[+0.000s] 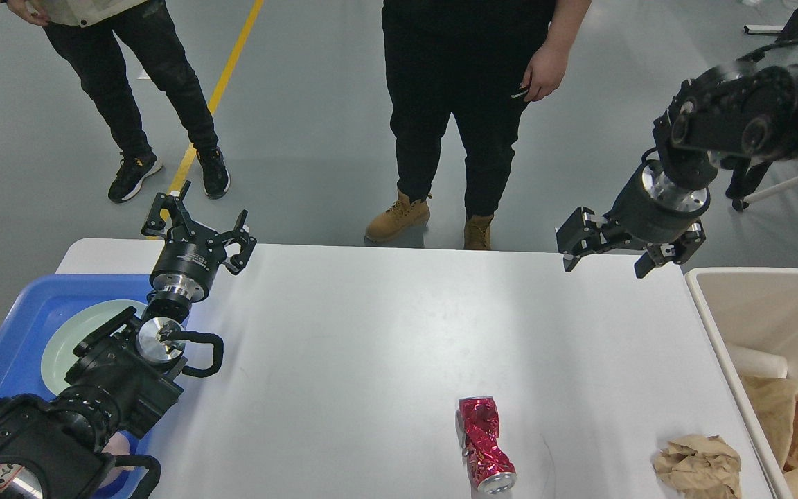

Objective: Tidy desktop

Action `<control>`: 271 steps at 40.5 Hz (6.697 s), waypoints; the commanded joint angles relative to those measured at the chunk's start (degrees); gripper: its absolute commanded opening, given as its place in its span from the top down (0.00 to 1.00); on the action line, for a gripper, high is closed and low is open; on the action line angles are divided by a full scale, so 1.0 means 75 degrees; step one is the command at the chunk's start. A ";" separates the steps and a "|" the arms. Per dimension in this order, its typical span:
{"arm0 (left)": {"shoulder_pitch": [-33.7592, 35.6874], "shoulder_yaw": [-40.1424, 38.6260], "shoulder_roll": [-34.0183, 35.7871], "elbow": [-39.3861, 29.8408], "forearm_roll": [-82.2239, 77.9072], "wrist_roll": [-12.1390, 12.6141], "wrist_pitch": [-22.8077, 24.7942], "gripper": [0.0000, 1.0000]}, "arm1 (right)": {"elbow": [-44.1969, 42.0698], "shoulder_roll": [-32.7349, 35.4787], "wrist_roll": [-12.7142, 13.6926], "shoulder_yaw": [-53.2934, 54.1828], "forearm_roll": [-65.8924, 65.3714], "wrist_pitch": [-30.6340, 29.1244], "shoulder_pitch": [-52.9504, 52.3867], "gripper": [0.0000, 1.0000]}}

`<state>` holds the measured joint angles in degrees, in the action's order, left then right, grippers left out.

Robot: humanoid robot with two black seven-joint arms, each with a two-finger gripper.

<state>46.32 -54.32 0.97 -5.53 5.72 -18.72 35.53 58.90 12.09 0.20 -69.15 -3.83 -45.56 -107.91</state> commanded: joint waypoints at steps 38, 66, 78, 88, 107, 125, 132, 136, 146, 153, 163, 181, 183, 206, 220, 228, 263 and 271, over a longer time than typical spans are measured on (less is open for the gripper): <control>0.0000 0.0000 -0.0001 -0.0001 -0.0001 0.0000 0.0008 0.04 | -0.1174 -0.1178 0.0008 0.1755 -0.0017 0.0285 0.3560 0.00; 0.0000 0.0000 -0.0001 -0.0001 -0.0001 0.0000 0.0008 0.04 | -0.1209 -0.1846 0.0336 0.1955 -0.0028 0.1433 0.4427 0.00; 0.0000 0.0000 -0.0001 -0.0001 -0.0001 0.0000 0.0008 0.04 | -0.1209 -0.1893 0.0360 0.1955 -0.0052 0.2370 0.4767 0.00; 0.0000 0.0000 -0.0001 -0.0001 -0.0001 0.0000 -0.0003 0.04 | -0.1209 -0.1893 0.0980 0.1955 -0.0052 0.2769 0.4919 0.00; 0.0000 0.0000 -0.0001 -0.0001 -0.0001 0.0000 0.0008 0.04 | -0.0987 -0.1811 0.1203 0.1861 -0.0052 0.3859 0.4896 0.92; 0.0000 0.0000 -0.0001 -0.0001 -0.0001 0.0000 -0.0003 0.04 | -0.0904 -0.1015 0.1379 0.1861 -0.0040 0.3625 0.4369 1.00; 0.0011 0.0000 -0.0001 -0.0001 -0.0001 0.0000 0.0008 0.04 | -0.0904 -0.0769 0.1344 0.1966 -0.0029 0.3531 0.4193 1.00; 0.0011 0.0000 -0.0001 -0.0001 -0.0001 0.0000 -0.0003 0.04 | -0.0904 -0.0570 0.1286 0.2130 -0.0028 0.3566 0.4064 0.59; 0.0000 0.0000 -0.0001 -0.0001 -0.0001 0.0000 -0.0003 0.04 | -0.0893 0.0367 0.1286 0.2717 0.0100 0.3485 0.3374 0.00; 0.0000 0.0000 -0.0001 -0.0001 -0.0001 0.0000 0.0008 0.04 | -0.0951 0.1140 0.1309 0.2763 0.0100 0.1161 0.1830 0.00; 0.0000 0.0000 -0.0001 -0.0001 -0.0001 0.0000 -0.0003 0.04 | -0.0752 0.2255 0.1309 0.3232 0.0112 -0.1259 -0.0036 0.00; 0.0000 0.0000 -0.0001 -0.0001 -0.0001 0.0000 0.0008 0.04 | -0.0576 0.2232 0.1286 0.3279 0.1294 -0.1259 0.2784 0.00; 0.0000 0.0000 -0.0001 -0.0001 -0.0001 0.0000 -0.0003 0.04 | -0.0588 0.2220 0.1286 0.3407 0.1588 -0.1259 0.3394 0.00; 0.0011 0.0000 -0.0001 -0.0001 -0.0001 0.0000 -0.0003 0.04 | -0.0740 0.2033 0.1297 0.5658 0.2186 -0.0383 0.6595 0.02; 0.0000 0.0000 -0.0001 -0.0001 -0.0001 0.0000 0.0008 0.04 | -0.0740 0.1845 0.1309 0.5939 0.2749 0.0707 0.6865 0.09; 0.0011 0.0000 -0.0001 -0.0001 -0.0001 0.0000 -0.0003 0.04 | -0.0740 0.1798 0.1309 0.5927 0.2749 0.0859 0.7075 0.09; 0.0000 0.0000 -0.0001 -0.0001 -0.0001 0.0000 0.0008 0.04 | -0.0682 0.1564 0.1286 0.5916 0.2315 0.2453 0.7146 0.58; 0.0000 0.0000 -0.0001 -0.0001 -0.0001 0.0000 0.0008 0.04 | -0.0693 0.1564 0.1286 0.5939 0.2315 0.2418 0.7099 0.58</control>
<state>46.33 -54.32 0.97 -5.54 5.72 -18.72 35.59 53.70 23.82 9.85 -24.73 13.54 -27.35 -54.53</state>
